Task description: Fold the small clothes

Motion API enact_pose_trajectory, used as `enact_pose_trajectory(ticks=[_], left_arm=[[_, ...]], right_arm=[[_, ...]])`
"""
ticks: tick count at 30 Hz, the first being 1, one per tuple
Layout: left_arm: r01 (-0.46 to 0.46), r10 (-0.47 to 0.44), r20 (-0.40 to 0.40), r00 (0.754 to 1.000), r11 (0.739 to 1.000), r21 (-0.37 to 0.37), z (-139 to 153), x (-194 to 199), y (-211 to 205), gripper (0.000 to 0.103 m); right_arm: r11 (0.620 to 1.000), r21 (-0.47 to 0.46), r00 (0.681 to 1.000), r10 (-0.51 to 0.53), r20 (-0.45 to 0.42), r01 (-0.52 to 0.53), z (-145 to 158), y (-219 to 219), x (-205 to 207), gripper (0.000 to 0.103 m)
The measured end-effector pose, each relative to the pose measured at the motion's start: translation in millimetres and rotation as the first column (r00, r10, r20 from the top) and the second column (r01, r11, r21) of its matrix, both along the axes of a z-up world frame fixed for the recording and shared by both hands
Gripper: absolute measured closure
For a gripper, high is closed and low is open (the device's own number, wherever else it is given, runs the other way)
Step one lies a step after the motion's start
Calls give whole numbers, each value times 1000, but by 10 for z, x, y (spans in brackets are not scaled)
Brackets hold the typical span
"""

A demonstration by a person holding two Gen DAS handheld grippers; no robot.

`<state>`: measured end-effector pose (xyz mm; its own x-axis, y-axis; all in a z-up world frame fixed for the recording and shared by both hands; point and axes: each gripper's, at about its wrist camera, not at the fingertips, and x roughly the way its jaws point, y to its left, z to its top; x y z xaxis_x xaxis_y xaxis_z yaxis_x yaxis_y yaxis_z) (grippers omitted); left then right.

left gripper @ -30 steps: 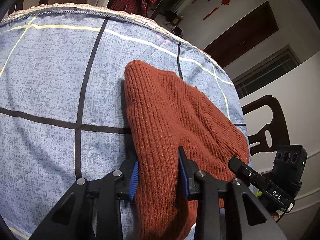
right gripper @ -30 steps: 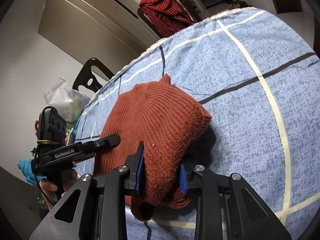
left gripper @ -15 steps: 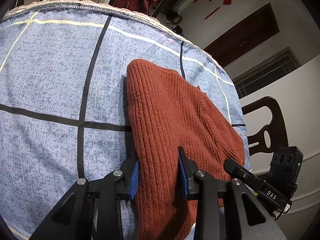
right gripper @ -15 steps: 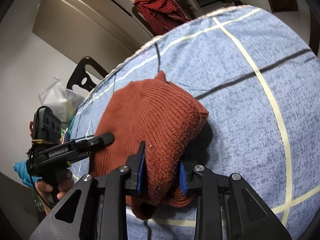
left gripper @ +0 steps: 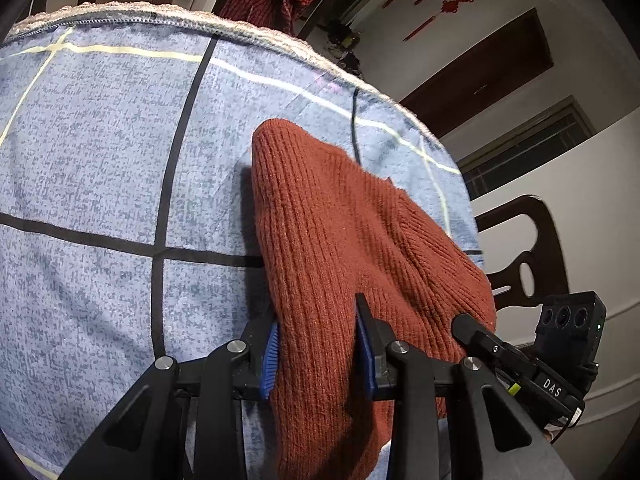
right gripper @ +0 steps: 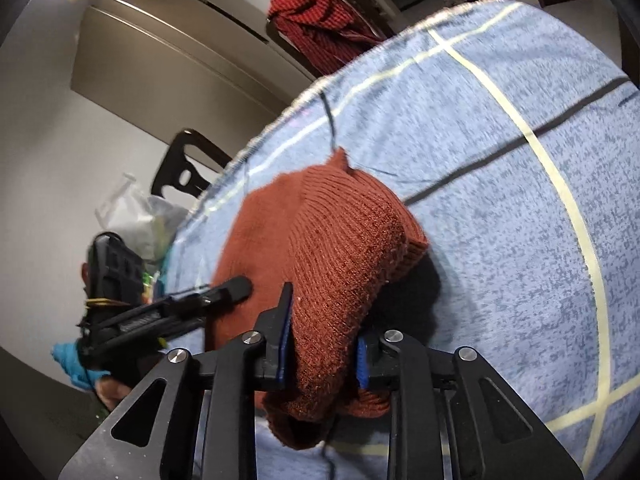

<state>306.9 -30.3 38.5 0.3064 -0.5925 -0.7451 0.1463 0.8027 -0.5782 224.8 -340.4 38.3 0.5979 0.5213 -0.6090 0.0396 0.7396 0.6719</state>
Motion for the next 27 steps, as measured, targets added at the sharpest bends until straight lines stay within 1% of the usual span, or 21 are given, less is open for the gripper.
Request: enact_pose_trajectory(ticks=[2,6,12,20,22,25,27], left_arm=[[10,-10,16,1000,1000,-17,83,-20,44,69],[7,-6,64,998,1000,-18,287,-71,223,69],[-34,35,97,995,999,-11,422,-134,664,69],[-111,109,104,989,994,19,354,-218,1323,69],[-132,128,109,986,991,29,331,-260,1492,69],[-158,154,100,983,987,30,259,-304,1711,69],[-175,172,92,981,984,33,196,-333,1840,69]], right_arm=[[1000,-5,1000,5,18,-5,103,71,-27,80],[999,-5,998,34,61,-33,305,269,-67,80],[996,-7,992,88,95,-88,389,620,5,80],[982,7,976,188,110,-189,306,1286,147,82],[978,10,972,206,110,-208,285,1423,168,83],[973,38,969,224,103,-229,198,1592,195,83],[970,38,967,236,96,-240,141,1695,192,83]])
